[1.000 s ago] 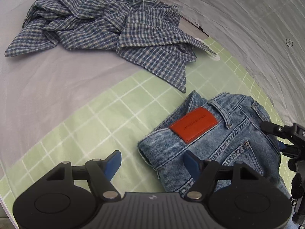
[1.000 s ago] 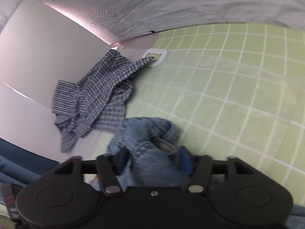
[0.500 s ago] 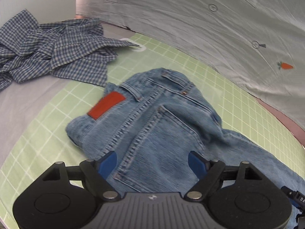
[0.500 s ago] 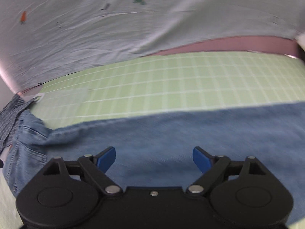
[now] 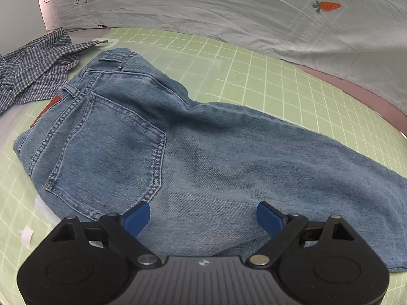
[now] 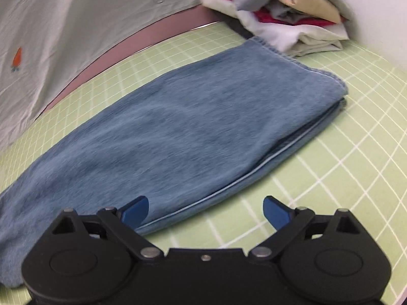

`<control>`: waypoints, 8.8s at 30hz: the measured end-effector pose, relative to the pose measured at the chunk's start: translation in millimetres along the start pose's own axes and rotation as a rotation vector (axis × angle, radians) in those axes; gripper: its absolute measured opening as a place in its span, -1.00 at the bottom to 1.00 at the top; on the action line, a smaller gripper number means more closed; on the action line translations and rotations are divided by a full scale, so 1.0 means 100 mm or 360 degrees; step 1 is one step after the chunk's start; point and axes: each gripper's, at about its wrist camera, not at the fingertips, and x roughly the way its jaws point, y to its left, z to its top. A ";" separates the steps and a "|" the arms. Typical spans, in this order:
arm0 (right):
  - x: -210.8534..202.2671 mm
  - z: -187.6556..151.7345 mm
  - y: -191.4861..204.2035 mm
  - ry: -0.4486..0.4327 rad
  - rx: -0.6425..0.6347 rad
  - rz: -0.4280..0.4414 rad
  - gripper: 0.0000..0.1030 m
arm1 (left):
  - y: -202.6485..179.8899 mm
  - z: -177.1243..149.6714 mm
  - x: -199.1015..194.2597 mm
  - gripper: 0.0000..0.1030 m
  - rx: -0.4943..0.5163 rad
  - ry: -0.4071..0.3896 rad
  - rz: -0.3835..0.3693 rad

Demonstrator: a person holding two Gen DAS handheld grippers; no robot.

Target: Fold clothes

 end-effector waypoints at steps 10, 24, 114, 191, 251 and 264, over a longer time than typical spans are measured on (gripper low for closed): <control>0.50 0.70 -0.80 -0.0207 0.0244 -0.0299 0.90 | -0.13 0.14 0.30 0.77 -0.0150 0.0131 0.0131; 0.19 0.93 -1.07 -0.0420 0.0249 -0.0197 -0.68 | -0.24 0.10 0.46 0.85 0.0016 0.0249 0.0272; -0.07 -0.26 1.32 -0.0114 -0.0403 -0.0141 0.74 | 2.48 0.24 0.23 0.93 -0.0992 -0.0184 0.0135; 0.42 0.33 0.47 0.0127 -0.0472 0.0167 0.66 | -0.98 -0.22 0.41 0.70 0.0381 -0.0023 0.0248; -0.74 -0.63 2.60 -0.0096 -0.0640 0.0615 0.61 | 0.28 0.14 -0.46 0.82 0.0093 -0.0094 -0.0080; -0.02 -0.30 2.32 0.0141 -0.0612 0.0578 0.67 | -0.24 0.43 0.31 0.89 0.0025 0.0169 -0.0202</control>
